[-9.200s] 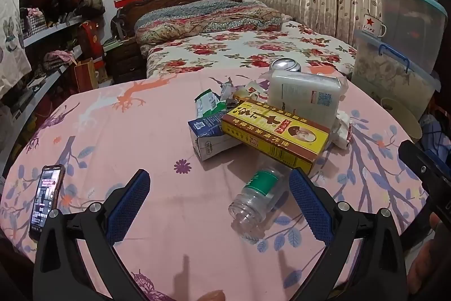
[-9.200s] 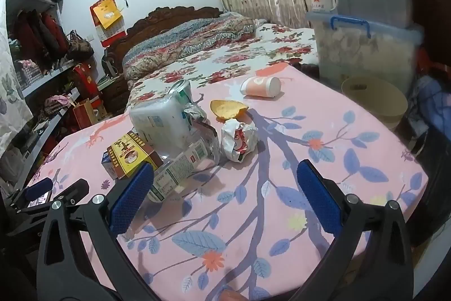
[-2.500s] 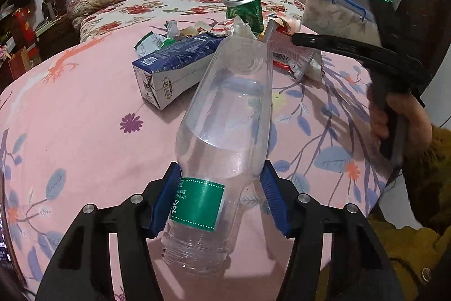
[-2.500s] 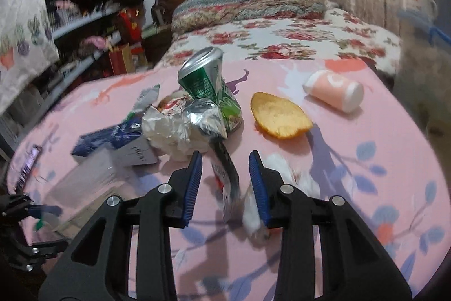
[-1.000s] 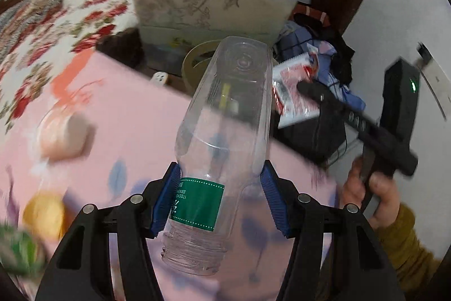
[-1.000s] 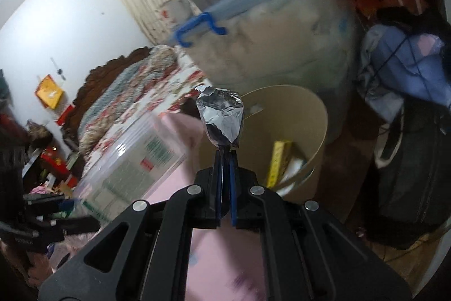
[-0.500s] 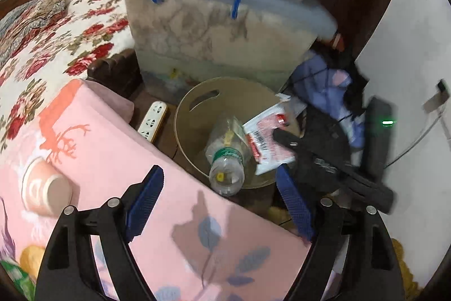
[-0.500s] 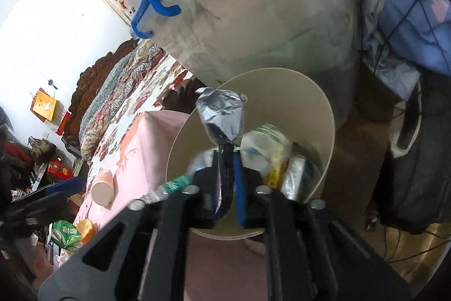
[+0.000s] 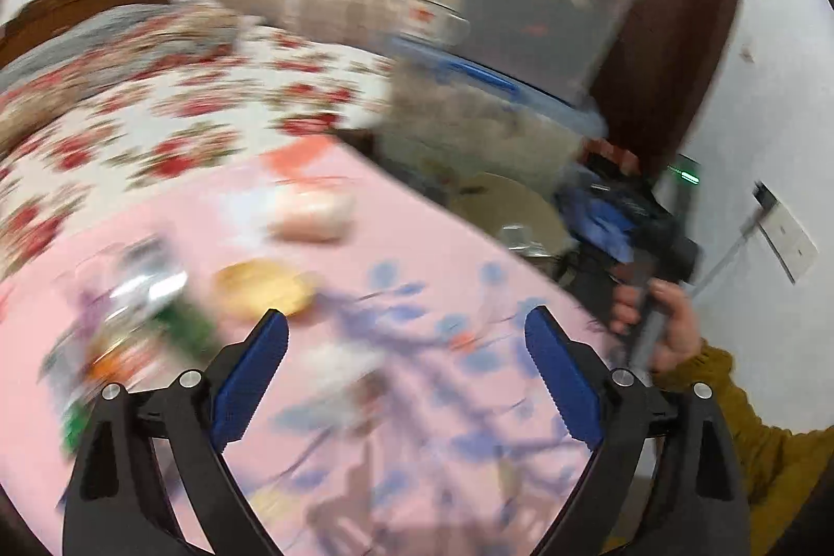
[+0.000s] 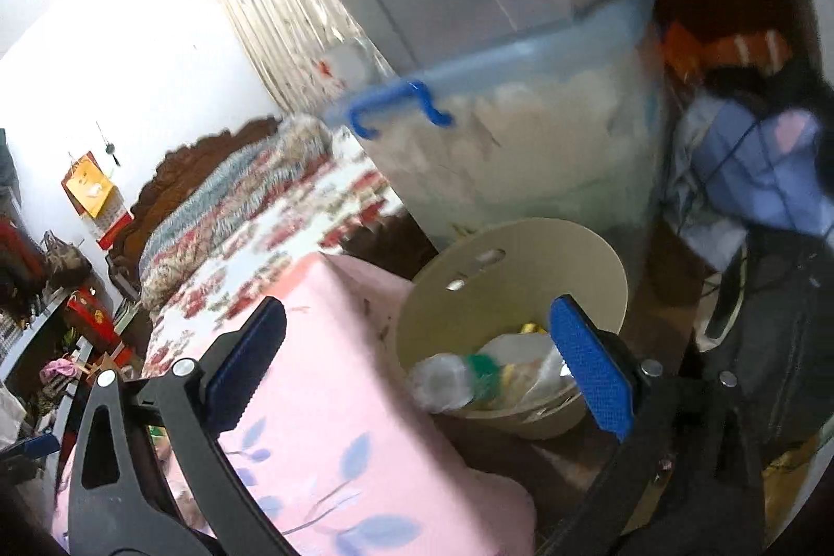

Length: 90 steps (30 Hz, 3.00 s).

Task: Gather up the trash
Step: 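Carry the bottle and foil wrapper to the wastebasket and release both, then grasp the green soda can with the right gripper while the left gripper grasps the blue milk carton, then carry the can and carton to the wastebasket and open both grippers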

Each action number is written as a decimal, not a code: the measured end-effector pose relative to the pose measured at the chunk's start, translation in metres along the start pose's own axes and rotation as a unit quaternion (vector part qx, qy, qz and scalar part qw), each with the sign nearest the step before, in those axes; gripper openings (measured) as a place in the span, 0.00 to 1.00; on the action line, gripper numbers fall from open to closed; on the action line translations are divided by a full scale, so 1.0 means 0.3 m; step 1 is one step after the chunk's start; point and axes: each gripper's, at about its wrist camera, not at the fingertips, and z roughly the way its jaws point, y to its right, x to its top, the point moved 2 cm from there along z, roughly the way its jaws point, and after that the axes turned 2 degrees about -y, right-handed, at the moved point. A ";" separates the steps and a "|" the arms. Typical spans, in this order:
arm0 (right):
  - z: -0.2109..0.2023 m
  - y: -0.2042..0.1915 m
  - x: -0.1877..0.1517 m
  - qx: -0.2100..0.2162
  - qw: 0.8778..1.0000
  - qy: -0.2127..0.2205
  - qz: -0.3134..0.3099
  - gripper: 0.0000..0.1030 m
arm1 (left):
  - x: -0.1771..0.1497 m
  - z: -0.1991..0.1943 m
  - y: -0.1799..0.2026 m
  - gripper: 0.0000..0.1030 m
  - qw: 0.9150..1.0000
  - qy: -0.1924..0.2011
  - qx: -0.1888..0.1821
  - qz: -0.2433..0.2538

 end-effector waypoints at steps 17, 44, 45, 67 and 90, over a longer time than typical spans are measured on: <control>0.024 -0.602 -0.395 0.201 0.959 -0.178 -0.095 0.42 | -0.373 -0.326 -0.442 0.85 0.981 0.032 0.099 -0.164; 0.316 -1.139 -0.622 0.157 0.908 -0.233 -0.311 0.63 | -0.492 -0.349 -0.579 0.86 0.972 0.039 0.076 -0.217; 0.328 -1.142 -0.623 0.152 0.909 -0.229 -0.315 0.63 | -0.490 -0.347 -0.576 0.86 0.973 0.039 0.075 -0.215; -0.011 -0.872 -0.380 0.198 0.955 -0.098 -0.198 0.20 | -0.401 -0.042 -0.573 0.85 0.981 -0.051 0.132 -0.130; -0.169 -0.558 -0.485 0.145 0.972 -0.123 -0.138 0.20 | -0.532 -0.270 -0.308 0.46 0.989 -0.034 0.092 -0.111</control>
